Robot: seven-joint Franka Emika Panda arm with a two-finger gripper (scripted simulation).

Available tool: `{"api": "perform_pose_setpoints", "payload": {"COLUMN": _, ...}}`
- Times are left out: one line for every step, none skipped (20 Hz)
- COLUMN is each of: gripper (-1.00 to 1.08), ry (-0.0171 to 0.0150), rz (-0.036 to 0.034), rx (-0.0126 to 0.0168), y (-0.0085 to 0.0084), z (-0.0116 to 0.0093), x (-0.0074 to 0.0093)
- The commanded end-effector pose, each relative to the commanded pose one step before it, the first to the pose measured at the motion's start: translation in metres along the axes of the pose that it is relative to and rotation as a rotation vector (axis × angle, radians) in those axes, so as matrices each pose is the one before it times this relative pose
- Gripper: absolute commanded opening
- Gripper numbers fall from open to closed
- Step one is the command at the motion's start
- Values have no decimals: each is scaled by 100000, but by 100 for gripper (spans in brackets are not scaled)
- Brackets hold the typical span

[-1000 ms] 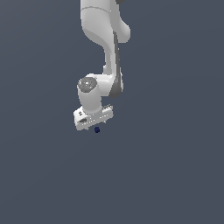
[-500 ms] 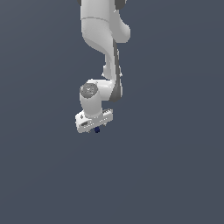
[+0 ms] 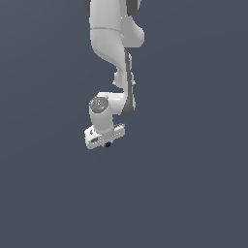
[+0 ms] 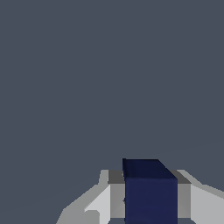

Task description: Pick up the object and move it to a goal position.

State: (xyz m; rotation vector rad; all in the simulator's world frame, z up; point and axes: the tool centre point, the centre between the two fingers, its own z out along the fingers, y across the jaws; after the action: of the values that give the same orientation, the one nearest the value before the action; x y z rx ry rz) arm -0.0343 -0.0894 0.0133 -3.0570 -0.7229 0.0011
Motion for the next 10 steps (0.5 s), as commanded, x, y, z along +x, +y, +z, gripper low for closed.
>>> {"api": "perform_pose_setpoints", "payload": {"gripper": -100, "ry": 58, "rz": -15, "rx": -39, "y": 12, "z": 14, "x": 29}}
{"api": "perform_pose_setpoints", "payload": {"gripper": -100, "ry": 0, "rz": 0, "rx": 0, "y": 0, "z": 0, "x": 0}}
{"api": "perform_pose_setpoints", "payload": {"gripper": -100, "ry": 0, "rz": 0, "rx": 0, "y": 0, "z": 0, "x": 0}}
{"api": "perform_pose_setpoints", "payload": {"gripper": -100, "ry": 0, "rz": 0, "rx": 0, "y": 0, "z": 0, "x": 0}}
{"api": "perform_pose_setpoints", "payload": {"gripper": -100, "ry": 0, "rz": 0, "rx": 0, "y": 0, "z": 0, "x": 0}}
{"api": "perform_pose_setpoints", "payload": {"gripper": -100, "ry": 0, "rz": 0, "rx": 0, "y": 0, "z": 0, "x": 0}}
{"api": "perform_pose_setpoints", "payload": {"gripper": -100, "ry": 0, "rz": 0, "rx": 0, "y": 0, "z": 0, "x": 0}}
{"api": "perform_pose_setpoints", "payload": {"gripper": -100, "ry": 0, "rz": 0, "rx": 0, "y": -1, "z": -16, "x": -7}}
{"api": "perform_pose_setpoints", "payload": {"gripper": -100, "ry": 0, "rz": 0, "rx": 0, "y": -4, "z": -27, "x": 20}}
{"api": "perform_pose_setpoints", "payload": {"gripper": -100, "ry": 0, "rz": 0, "rx": 0, "y": -12, "z": -82, "x": 59}}
